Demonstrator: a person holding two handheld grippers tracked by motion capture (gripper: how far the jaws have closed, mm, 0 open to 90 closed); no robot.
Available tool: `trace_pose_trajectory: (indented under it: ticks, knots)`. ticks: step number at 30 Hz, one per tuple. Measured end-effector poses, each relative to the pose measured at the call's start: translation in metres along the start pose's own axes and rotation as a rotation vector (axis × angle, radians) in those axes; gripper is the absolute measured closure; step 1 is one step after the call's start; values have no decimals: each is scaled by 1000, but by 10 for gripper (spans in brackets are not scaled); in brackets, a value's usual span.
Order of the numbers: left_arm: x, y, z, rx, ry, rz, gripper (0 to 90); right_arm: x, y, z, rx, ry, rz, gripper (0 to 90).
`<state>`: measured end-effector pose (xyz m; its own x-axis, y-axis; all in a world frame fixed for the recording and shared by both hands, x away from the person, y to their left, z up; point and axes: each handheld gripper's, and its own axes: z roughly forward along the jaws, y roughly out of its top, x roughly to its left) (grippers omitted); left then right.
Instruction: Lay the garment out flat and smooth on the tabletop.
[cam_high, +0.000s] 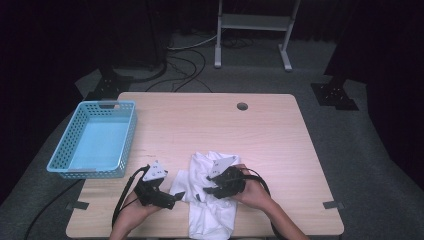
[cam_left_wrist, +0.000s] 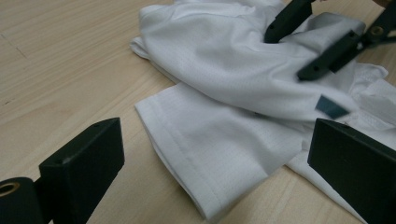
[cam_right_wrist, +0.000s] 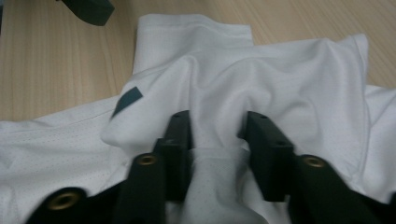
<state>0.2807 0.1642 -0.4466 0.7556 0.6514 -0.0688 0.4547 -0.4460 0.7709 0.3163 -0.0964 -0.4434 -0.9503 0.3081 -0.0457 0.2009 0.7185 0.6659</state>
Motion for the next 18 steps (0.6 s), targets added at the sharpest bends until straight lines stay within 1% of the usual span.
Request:
trace_pose_trajectory:
  ticks: [1, 2, 3, 4, 5, 6, 7, 10, 11, 12, 13, 15, 17, 18]
  knots:
    - [-1, 0, 1, -2, -1, 0, 26, -1, -2, -3, -9, 4, 11, 725]
    - [-1, 0, 1, -2, -3, 0, 26, -3, -4, -11, -26, 10, 39, 762]
    - [-2, 1, 2, 0, -3, 3, 26, -3, -4, -11, -26, 10, 39, 762]
    - [-3, 1, 2, 0, -4, 7, 26, -4, -5, -15, -35, 13, 48, 769]
    - [-4, 2, 3, -1, -7, 10, 26, -5, -7, -19, -43, 14, 54, 772]
    - [-5, 2, 4, -6, -14, 11, 26, -5, -10, -30, -57, 7, 62, 774]
    - [-5, 3, 4, -9, -19, 13, 26, -5, -10, -30, -57, 7, 62, 774]
    - [-12, 7, 8, -19, -32, 31, 27, -6, -18, -48, -73, -11, 78, 777]
    - [-15, 9, 10, -23, -34, 42, 27, -7, -23, -56, -83, -21, 85, 777]
    - [-18, 10, 12, -27, -42, 55, 31, -8, -31, -71, -99, -46, 102, 777]
    - [-21, 12, 15, -32, -47, 64, 31, -8, -31, -71, -99, -46, 102, 777]
    - [-28, 15, 21, -36, -62, 85, 37, -10, -40, -85, -115, -69, 124, 777]
    - [-33, 18, 27, -39, -73, 104, 41, -11, -52, -98, -116, -99, 133, 778]
    - [-35, 19, 29, -37, -75, 117, 45, -11, -65, -111, -116, -124, 148, 778]
